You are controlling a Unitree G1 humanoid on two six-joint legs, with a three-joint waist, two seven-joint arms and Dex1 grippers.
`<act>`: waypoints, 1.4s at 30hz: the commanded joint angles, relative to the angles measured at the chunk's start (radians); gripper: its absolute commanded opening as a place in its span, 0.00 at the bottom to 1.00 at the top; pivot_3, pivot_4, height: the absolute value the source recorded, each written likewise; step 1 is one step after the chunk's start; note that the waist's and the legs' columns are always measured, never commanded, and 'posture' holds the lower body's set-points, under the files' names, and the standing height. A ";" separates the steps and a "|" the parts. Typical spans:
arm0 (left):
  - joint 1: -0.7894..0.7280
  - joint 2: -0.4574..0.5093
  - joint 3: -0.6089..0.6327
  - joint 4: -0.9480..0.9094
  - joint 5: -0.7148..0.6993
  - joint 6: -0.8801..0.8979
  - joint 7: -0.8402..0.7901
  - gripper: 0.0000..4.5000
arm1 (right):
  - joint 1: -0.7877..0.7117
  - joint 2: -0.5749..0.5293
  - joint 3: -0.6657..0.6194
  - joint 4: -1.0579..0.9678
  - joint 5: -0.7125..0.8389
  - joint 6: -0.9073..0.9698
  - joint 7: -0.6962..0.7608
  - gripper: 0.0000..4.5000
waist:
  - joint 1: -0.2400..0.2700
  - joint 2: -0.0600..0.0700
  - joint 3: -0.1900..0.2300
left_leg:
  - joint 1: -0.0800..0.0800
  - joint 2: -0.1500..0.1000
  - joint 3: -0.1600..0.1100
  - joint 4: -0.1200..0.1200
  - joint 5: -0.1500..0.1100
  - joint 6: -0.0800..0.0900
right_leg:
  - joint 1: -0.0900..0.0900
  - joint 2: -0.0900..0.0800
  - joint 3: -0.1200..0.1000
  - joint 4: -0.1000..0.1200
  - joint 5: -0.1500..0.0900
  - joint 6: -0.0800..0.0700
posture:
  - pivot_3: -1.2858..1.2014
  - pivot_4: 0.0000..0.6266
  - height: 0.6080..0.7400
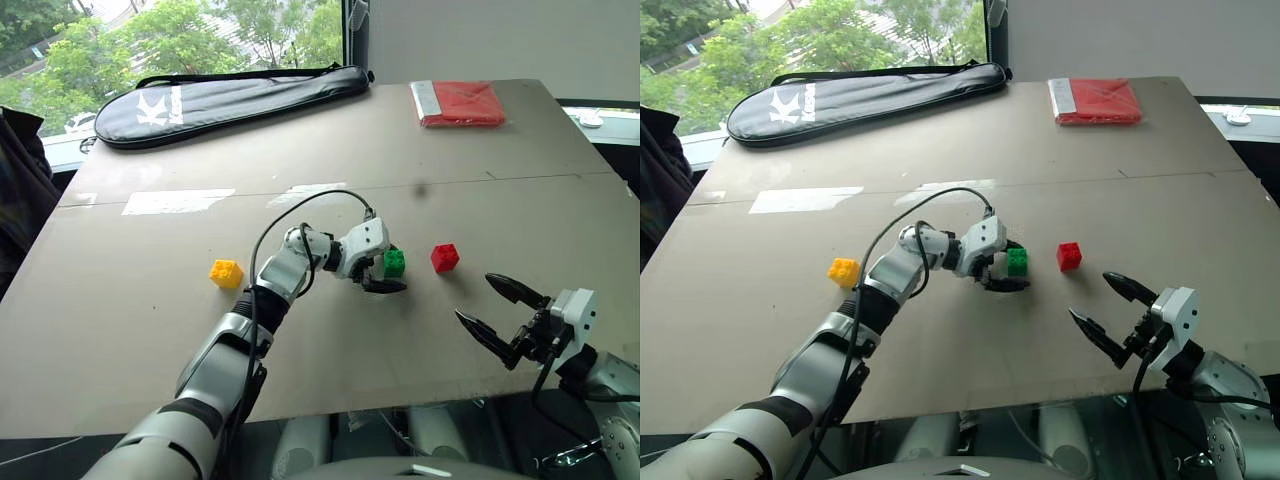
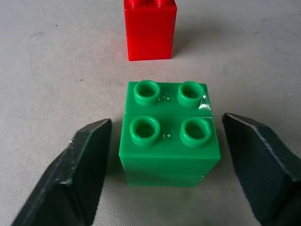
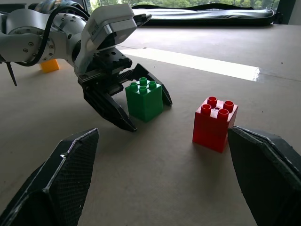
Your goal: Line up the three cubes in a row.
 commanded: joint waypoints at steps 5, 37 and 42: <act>0.029 0.089 0.069 -0.147 -0.044 0.049 -0.012 0.98 | -0.015 0.003 -0.001 -0.018 0.018 -0.024 0.028 1.00 | -0.005 0.000 0.000 | 0.000 0.001 0.000 0.000 0.000 0.000 | 0.000 0.001 0.000 0.000 0.000 0.000 | 0.52 0.24 0.70; 1.008 0.084 0.726 -0.999 -0.189 0.195 0.687 0.98 | -0.264 -0.068 0.131 0.089 0.093 0.058 0.317 1.00 | 0.023 -0.001 0.000 | 0.002 0.005 -0.002 0.001 0.000 -0.001 | 0.003 -0.002 -0.001 -0.002 -0.002 -0.005 | 0.52 0.24 0.70; 0.943 0.101 0.678 -0.893 -0.175 0.200 0.701 0.98 | -0.267 -0.064 0.126 0.070 0.093 0.068 0.302 1.00 | 0.023 -0.001 0.000 | 0.002 0.005 -0.001 0.001 0.000 -0.001 | 0.003 -0.002 -0.003 -0.002 -0.002 -0.005 | 0.52 0.24 0.70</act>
